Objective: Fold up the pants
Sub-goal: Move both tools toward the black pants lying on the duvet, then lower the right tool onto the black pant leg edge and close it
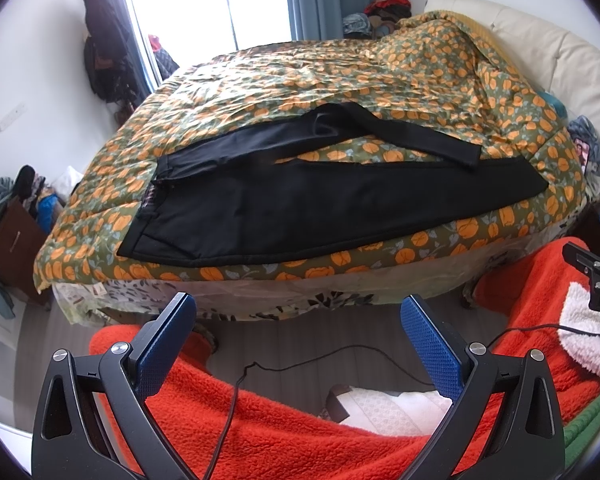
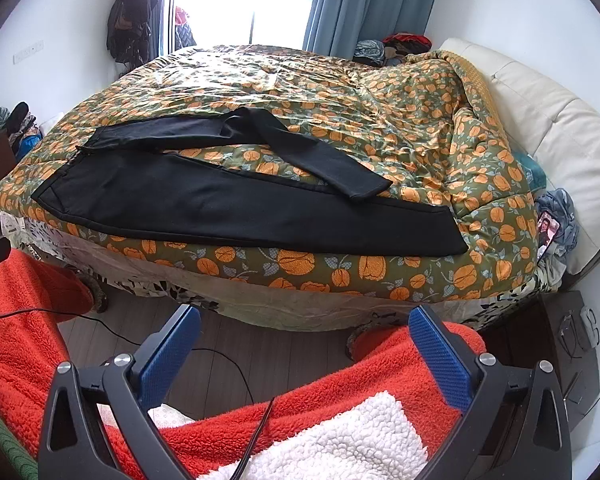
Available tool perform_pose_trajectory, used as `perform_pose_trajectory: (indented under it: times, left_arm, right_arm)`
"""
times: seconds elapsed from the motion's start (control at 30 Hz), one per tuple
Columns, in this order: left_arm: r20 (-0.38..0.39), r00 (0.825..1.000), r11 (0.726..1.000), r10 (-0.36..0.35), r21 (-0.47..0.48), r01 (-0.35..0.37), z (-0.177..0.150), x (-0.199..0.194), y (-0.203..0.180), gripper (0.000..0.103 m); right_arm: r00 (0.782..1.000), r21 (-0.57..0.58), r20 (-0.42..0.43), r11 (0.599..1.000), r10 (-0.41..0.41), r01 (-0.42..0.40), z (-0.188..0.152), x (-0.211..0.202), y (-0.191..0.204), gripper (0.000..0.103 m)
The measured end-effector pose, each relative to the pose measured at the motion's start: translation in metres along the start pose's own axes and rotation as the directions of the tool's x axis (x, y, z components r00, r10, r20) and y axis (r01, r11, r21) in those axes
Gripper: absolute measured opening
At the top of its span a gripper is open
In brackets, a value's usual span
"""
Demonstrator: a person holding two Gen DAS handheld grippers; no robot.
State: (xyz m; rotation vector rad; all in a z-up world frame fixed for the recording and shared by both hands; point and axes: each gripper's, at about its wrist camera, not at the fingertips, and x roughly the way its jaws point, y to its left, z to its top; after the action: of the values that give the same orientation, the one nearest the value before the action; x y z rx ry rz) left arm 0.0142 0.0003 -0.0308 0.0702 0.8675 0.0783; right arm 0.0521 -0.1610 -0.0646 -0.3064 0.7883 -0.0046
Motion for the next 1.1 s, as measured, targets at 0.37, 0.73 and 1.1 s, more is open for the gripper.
perform_pose_trajectory:
  times: [0.37,0.73,1.1]
  left_arm:
    - [0.09,0.995,0.993,0.052,0.105,-0.061,0.047,0.021,0.0,0.102]
    - [-0.028,1.0,0.999,0.006,0.046,-0.005,0.058,0.061,-0.009,0.102]
    - [-0.23,0.97,0.996,0.077,-0.021,-0.084,0.036,0.116,0.004,0.102]
  right_arm:
    - [0.981,-0.011,0.025,0.981,0.193,-0.193,0.027,0.017,-0.003,0.103]
    - [0.968,-0.093,0.126,0.974,0.216,-0.205,0.066,0.087,-0.006,0.103]
    - [0.993,-0.352,-0.114,0.934,0.027,-0.066,0.119,0.304,-0.07,0.063]
